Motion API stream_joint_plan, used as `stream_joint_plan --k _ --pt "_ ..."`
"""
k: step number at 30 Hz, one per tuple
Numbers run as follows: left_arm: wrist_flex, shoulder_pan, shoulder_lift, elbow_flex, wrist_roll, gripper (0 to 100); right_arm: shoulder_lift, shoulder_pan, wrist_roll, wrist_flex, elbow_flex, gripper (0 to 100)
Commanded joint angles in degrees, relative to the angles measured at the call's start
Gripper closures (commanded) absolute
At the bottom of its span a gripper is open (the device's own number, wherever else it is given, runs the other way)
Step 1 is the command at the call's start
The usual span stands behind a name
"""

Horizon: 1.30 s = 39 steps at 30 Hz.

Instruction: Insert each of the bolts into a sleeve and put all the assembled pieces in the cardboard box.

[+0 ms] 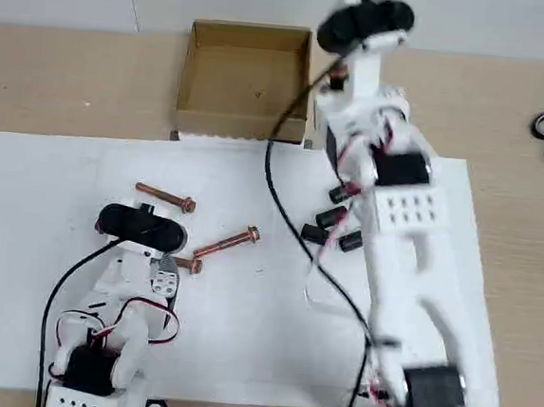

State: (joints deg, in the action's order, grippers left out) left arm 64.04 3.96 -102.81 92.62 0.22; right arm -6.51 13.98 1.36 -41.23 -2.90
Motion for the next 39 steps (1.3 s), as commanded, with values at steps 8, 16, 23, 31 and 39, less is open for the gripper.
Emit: stream_joint_plan --k 8,16,23,31,39 --pt "-1.3 -0.2 -0.4 -0.2 0.1 99 27.6 3.6 1.1 9.4 30.2 99.5" --pt "-1.3 -0.2 -0.4 -0.2 0.1 99 44.5 5.2 4.6 10.9 45.3 99.5" --pt "-1.3 -0.2 -0.4 -0.2 0.1 99 49.2 5.8 10.8 10.7 47.6 95.4" --pt "-1.3 -0.2 -0.4 -0.2 0.1 99 49.0 5.7 11.3 6.3 47.8 85.1" --pt "-1.3 -0.2 -0.4 -0.2 0.1 99 42.4 5.8 11.0 -5.6 51.3 85.3"
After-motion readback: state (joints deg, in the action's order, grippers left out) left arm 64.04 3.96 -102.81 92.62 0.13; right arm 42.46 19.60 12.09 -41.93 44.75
